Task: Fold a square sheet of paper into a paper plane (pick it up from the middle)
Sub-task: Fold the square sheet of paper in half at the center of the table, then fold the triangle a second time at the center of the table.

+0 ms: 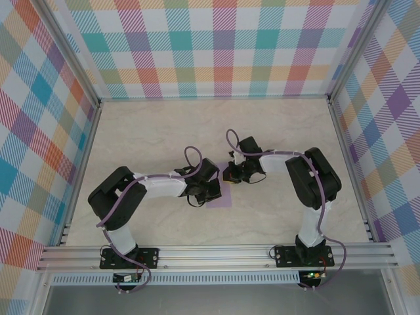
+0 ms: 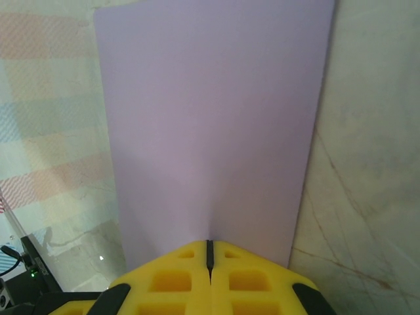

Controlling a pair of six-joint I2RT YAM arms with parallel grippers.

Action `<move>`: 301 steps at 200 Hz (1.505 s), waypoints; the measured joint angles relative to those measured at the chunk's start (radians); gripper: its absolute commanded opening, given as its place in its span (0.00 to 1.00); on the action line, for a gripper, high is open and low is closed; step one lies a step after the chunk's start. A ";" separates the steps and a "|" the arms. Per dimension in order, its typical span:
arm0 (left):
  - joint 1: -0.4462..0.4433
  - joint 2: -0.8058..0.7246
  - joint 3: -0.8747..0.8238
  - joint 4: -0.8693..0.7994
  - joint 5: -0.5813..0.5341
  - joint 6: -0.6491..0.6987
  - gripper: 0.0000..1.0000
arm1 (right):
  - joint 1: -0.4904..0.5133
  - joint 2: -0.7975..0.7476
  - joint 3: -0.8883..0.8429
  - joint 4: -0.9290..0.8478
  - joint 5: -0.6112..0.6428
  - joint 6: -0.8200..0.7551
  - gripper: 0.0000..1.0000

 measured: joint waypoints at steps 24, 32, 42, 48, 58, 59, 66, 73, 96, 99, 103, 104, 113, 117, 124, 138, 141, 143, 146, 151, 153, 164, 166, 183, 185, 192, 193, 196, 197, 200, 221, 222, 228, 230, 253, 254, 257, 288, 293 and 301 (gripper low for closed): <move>-0.002 0.000 0.000 -0.002 -0.001 0.000 0.00 | -0.008 0.016 0.013 0.000 -0.019 0.021 0.00; -0.002 0.000 -0.001 -0.002 -0.001 0.000 0.00 | -0.011 0.026 0.023 -0.001 -0.027 0.028 0.00; -0.002 0.000 -0.002 -0.001 -0.001 0.000 0.00 | -0.015 0.037 0.038 -0.002 -0.032 0.036 0.00; -0.002 0.000 -0.003 0.001 -0.001 0.000 0.00 | -0.018 0.046 0.050 -0.003 -0.035 0.038 0.00; -0.002 0.000 -0.005 0.005 -0.001 0.000 0.00 | -0.026 0.063 0.071 0.000 -0.034 0.042 0.00; -0.002 0.000 -0.006 0.005 -0.001 0.000 0.00 | -0.027 0.065 0.074 0.000 -0.034 0.042 0.00; -0.002 0.000 -0.007 0.007 -0.001 0.000 0.00 | -0.034 0.074 0.087 0.004 -0.031 0.042 0.00; -0.002 0.000 -0.007 0.009 0.000 0.000 0.00 | -0.041 0.083 0.100 0.009 -0.026 0.043 0.00; -0.002 0.000 -0.008 0.010 0.000 0.000 0.00 | -0.067 0.109 0.139 0.019 -0.014 0.045 0.00; -0.002 0.000 -0.008 0.010 0.000 0.000 0.00 | -0.071 0.113 0.146 0.019 -0.011 0.045 0.00; -0.002 0.000 -0.008 0.010 0.000 0.000 0.00 | -0.074 0.117 0.152 0.019 -0.008 0.045 0.00; -0.002 0.000 -0.008 0.010 0.000 0.000 0.00 | -0.075 0.117 0.154 0.019 -0.007 0.045 0.00; -0.002 0.000 -0.008 0.010 0.000 -0.001 0.00 | -0.081 0.127 0.171 0.018 0.001 0.045 0.00; -0.002 0.000 -0.008 0.010 0.000 0.000 0.00 | -0.084 0.132 0.179 0.018 0.005 0.045 0.00; -0.002 0.000 -0.008 0.010 0.000 0.000 0.00 | -0.087 0.140 0.193 0.016 0.011 0.045 0.00; -0.002 0.000 -0.008 0.010 0.000 0.000 0.00 | -0.091 0.154 0.223 0.007 0.027 0.042 0.00; -0.002 0.000 -0.008 0.010 0.000 0.000 0.00 | -0.092 0.158 0.231 0.005 0.033 0.042 0.00; -0.002 0.000 -0.008 0.010 0.000 0.000 0.00 | -0.092 0.160 0.235 0.003 0.035 0.042 0.00; -0.002 0.000 -0.008 0.010 0.000 0.000 0.00 | -0.093 0.163 0.241 0.002 0.039 0.041 0.00; -0.002 0.000 -0.008 0.010 0.000 0.000 0.00 | -0.093 0.167 0.251 0.002 0.049 0.042 0.00; -0.002 -0.001 -0.008 0.010 0.000 0.000 0.00 | -0.094 0.169 0.255 0.001 0.052 0.041 0.00; -0.002 -0.001 -0.008 0.009 -0.001 0.002 0.00 | -0.097 0.172 0.273 -0.006 0.070 0.041 0.00; -0.002 -0.001 -0.007 0.009 -0.001 0.004 0.00 | -0.097 0.172 0.275 -0.008 0.073 0.042 0.00; -0.005 -0.002 -0.001 -0.006 -0.005 0.020 0.00 | -0.103 0.163 0.284 -0.018 0.094 0.042 0.00; -0.006 -0.003 0.001 -0.010 -0.005 0.024 0.00 | -0.102 0.159 0.284 -0.021 0.097 0.042 0.00; -0.009 -0.005 0.005 -0.024 -0.009 0.033 0.00 | -0.102 0.146 0.282 -0.037 0.107 0.042 0.00; -0.009 -0.006 0.005 -0.026 -0.009 0.034 0.00 | -0.102 0.145 0.282 -0.037 0.108 0.042 0.00; -0.011 -0.006 0.007 -0.034 -0.010 0.039 0.01 | -0.102 0.137 0.280 -0.043 0.111 0.042 0.00; -0.012 -0.007 0.008 -0.036 -0.011 0.040 0.02 | -0.102 0.135 0.279 -0.043 0.112 0.042 0.00; -0.014 -0.010 0.009 -0.043 -0.013 0.045 0.03 | -0.102 0.122 0.274 -0.050 0.117 0.042 0.00; -0.024 -0.035 0.012 -0.122 -0.029 0.076 0.24 | -0.097 0.019 0.222 -0.093 0.135 0.040 0.12; -0.024 -0.037 0.012 -0.125 -0.030 0.074 0.26 | -0.097 0.016 0.220 -0.095 0.136 0.040 0.13; -0.025 -0.048 0.012 -0.151 -0.037 0.084 0.32 | -0.092 -0.017 0.202 -0.105 0.138 0.040 0.15; -0.025 -0.053 0.012 -0.161 -0.041 0.084 0.35 | -0.090 -0.028 0.195 -0.109 0.138 0.041 0.16; -0.016 -0.124 0.012 -0.222 -0.076 0.100 0.56 | -0.047 -0.131 0.120 -0.148 0.142 0.045 0.18; -0.015 -0.130 0.012 -0.226 -0.080 0.095 0.57 | -0.045 -0.133 0.118 -0.148 0.143 0.046 0.18; -0.013 -0.141 0.012 -0.231 -0.083 0.092 0.59 | -0.037 -0.143 0.106 -0.153 0.142 0.046 0.18; 0.019 -0.272 -0.017 -0.238 -0.121 0.063 0.75 | 0.037 -0.188 0.026 -0.200 0.148 0.069 0.19; 0.025 -0.286 -0.029 -0.235 -0.124 0.057 0.77 | 0.048 -0.188 0.019 -0.204 0.149 0.073 0.19; 0.033 -0.303 -0.048 -0.232 -0.126 0.044 0.79 | 0.060 -0.187 0.012 -0.211 0.150 0.080 0.18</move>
